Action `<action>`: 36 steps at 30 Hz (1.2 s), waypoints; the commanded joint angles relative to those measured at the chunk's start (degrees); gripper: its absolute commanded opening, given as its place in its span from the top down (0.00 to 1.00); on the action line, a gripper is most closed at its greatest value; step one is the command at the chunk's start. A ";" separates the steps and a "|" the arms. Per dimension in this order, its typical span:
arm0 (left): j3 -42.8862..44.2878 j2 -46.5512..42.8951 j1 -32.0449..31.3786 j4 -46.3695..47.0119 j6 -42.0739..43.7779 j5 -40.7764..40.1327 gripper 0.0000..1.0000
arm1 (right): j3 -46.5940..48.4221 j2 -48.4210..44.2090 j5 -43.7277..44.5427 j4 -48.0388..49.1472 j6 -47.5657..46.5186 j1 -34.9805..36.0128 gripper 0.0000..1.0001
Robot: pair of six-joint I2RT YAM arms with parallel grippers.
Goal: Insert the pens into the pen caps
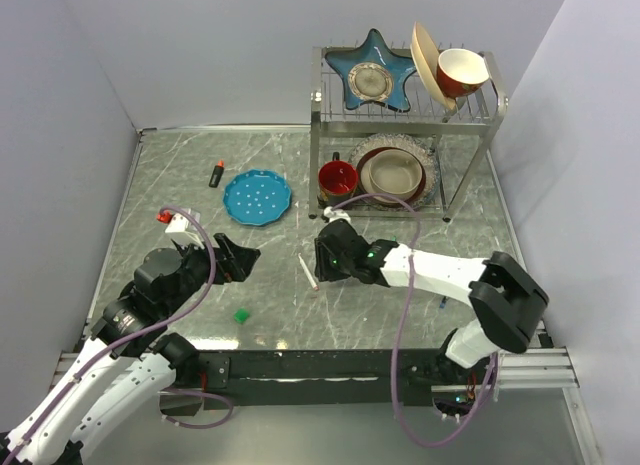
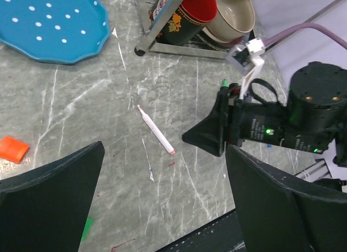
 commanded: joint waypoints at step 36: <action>1.20 -3.83 -0.22 -0.49 -6.25 -3.01 0.01 | 5.05 12.23 13.37 0.41 -0.16 8.33 0.91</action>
